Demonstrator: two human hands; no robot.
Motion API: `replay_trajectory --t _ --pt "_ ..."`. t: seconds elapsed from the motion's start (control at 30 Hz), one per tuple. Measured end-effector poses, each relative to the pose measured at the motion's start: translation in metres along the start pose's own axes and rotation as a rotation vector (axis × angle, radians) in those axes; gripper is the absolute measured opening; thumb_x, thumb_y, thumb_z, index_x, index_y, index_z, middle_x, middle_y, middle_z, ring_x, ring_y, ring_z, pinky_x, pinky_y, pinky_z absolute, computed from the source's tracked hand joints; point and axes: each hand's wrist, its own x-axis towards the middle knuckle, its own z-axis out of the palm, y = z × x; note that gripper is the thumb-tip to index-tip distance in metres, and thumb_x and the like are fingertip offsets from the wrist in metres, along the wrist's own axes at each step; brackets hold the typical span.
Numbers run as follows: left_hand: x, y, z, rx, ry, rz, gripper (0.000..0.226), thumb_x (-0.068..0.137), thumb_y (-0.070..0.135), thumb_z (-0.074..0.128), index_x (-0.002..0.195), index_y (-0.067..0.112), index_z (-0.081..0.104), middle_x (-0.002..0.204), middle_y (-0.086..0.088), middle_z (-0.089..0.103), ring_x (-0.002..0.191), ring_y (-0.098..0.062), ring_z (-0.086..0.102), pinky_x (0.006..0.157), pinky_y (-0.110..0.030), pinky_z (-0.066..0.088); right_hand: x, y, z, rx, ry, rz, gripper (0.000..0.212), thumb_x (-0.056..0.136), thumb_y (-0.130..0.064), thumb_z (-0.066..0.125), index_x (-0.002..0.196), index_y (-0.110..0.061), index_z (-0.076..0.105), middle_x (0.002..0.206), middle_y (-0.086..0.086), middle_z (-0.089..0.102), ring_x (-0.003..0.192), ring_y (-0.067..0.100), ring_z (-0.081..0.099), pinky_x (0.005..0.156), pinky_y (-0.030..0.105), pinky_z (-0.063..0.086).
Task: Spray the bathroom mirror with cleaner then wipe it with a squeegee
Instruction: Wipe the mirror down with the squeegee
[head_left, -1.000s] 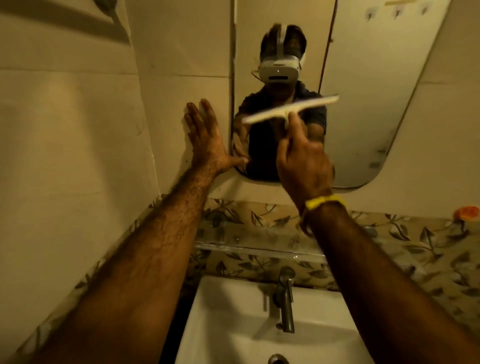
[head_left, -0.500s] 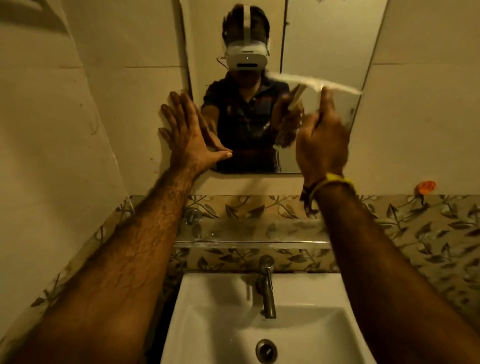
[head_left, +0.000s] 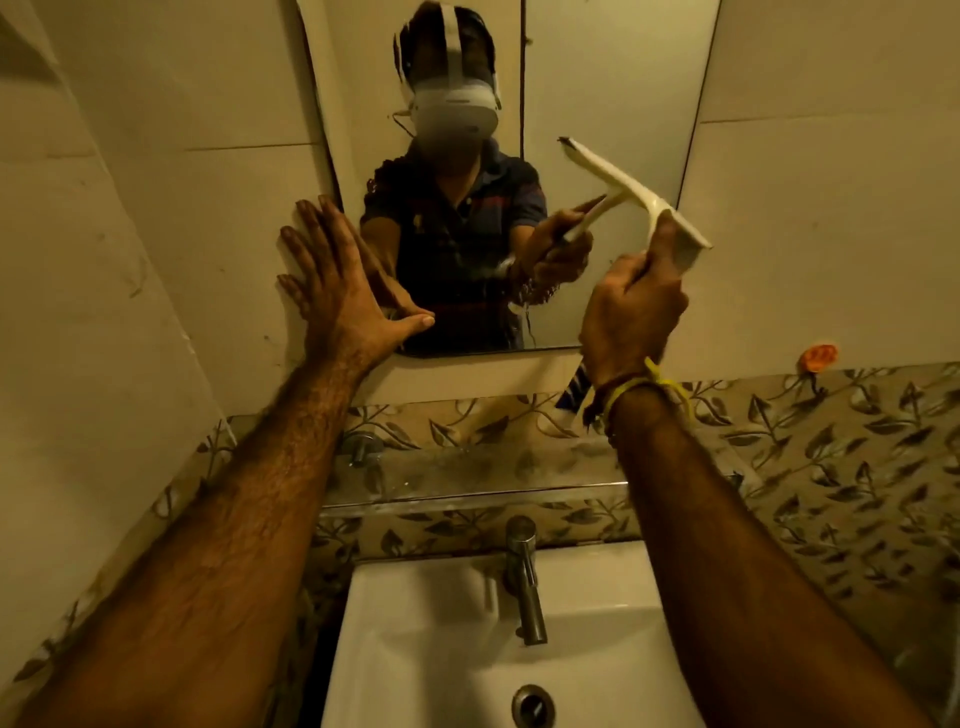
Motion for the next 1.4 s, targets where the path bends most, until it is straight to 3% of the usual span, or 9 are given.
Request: replay_trajectory --t 0.2,0.43,0.67,0.93,1.03,1.1,1.2,1.3,1.4 --pt "-0.002 -0.006 0.006 -0.009 0.040 0.027 0.154 0.058 0.068 0.085 0.156 0.011 -0.020 0.164 -0.019 -0.021 0.150 -0.044 -0.019 0.116 -0.070 -0.005 -0.107 0.022 -0.015 -0.124 -0.313 -0.013 0.054 0.100 -0.021 0.037 0.152 -0.025 0.030 0.056 0.001 0.048 0.045 0.014 0.044 0.040 0.026 0.036" --pt "-0.012 -0.005 0.011 -0.017 0.078 0.009 0.146 0.064 0.071 0.079 0.157 0.009 -0.014 0.166 -0.019 -0.016 0.151 -0.045 -0.015 0.117 -0.068 -0.003 -0.041 -0.020 0.007 -0.003 -0.186 -0.018 0.052 0.100 -0.021 0.037 0.151 -0.018 0.033 0.051 -0.011 0.039 0.040 0.002 0.037 0.036 0.010 0.032" --pt "-0.014 -0.013 0.015 -0.057 0.050 0.033 0.141 0.068 0.061 0.082 0.157 0.012 -0.016 0.166 -0.017 -0.016 0.152 -0.044 -0.015 0.117 -0.067 -0.001 -0.107 -0.005 -0.011 -0.163 -0.420 -0.073 0.056 0.099 -0.022 0.038 0.154 -0.026 0.026 0.060 0.005 0.052 0.048 0.018 0.048 0.045 0.027 0.035" --pt "-0.020 -0.033 -0.009 -0.265 0.018 0.080 0.127 0.082 0.031 0.080 0.157 0.020 -0.022 0.168 -0.006 -0.013 0.155 -0.031 -0.009 0.123 -0.052 0.012 -0.108 -0.027 0.017 -0.305 -0.544 -0.474 0.065 0.095 -0.029 0.040 0.155 -0.023 0.017 0.067 0.012 0.063 0.056 0.032 0.061 0.049 0.036 0.050" --pt "-0.024 -0.042 -0.015 -0.305 -0.014 0.081 0.135 0.077 0.009 0.083 0.155 0.025 -0.025 0.169 0.000 -0.011 0.155 -0.025 0.006 0.111 -0.039 0.037 -0.140 -0.009 0.005 -0.421 -0.680 -0.522 0.065 0.097 -0.029 0.037 0.157 -0.023 0.011 0.070 0.009 0.064 0.059 0.029 0.060 0.053 0.039 0.051" --pt "-0.024 -0.043 -0.021 -0.305 -0.034 0.050 0.136 0.077 -0.004 0.077 0.153 0.034 -0.029 0.168 0.006 -0.012 0.148 -0.026 0.031 0.087 -0.031 0.057 -0.140 -0.022 0.017 -0.379 -0.643 -0.524 0.064 0.096 -0.032 0.031 0.156 -0.023 0.013 0.066 0.008 0.063 0.054 0.026 0.059 0.051 0.038 0.053" --pt "-0.025 -0.041 -0.023 -0.319 -0.032 -0.002 0.136 0.077 -0.011 0.072 0.150 0.040 -0.031 0.169 0.008 -0.006 0.136 -0.032 0.047 0.058 -0.017 0.049 -0.122 -0.065 0.050 -0.282 -0.490 -0.637 0.059 0.096 -0.032 0.033 0.153 -0.016 0.026 0.054 0.002 0.054 0.041 0.019 0.050 0.044 0.028 0.045" --pt "-0.029 -0.040 -0.026 -0.314 -0.014 -0.032 0.136 0.077 -0.013 0.070 0.150 0.040 -0.031 0.169 0.002 -0.002 0.119 -0.034 0.058 0.058 -0.032 0.055 -0.112 -0.076 0.062 -0.316 -0.502 -0.711 0.060 0.099 -0.028 0.044 0.153 -0.017 0.024 0.059 0.008 0.061 0.044 0.025 0.057 0.046 0.034 0.050" --pt "-0.030 -0.038 -0.028 -0.313 -0.027 -0.011 0.134 0.078 -0.011 0.071 0.151 0.036 -0.031 0.168 0.004 -0.015 0.141 -0.032 0.041 0.081 -0.034 0.059 -0.127 -0.035 0.037 -0.416 -0.619 -0.684 0.065 0.097 -0.027 0.046 0.155 -0.023 0.015 0.060 0.005 0.058 0.045 0.023 0.054 0.045 0.034 0.050"
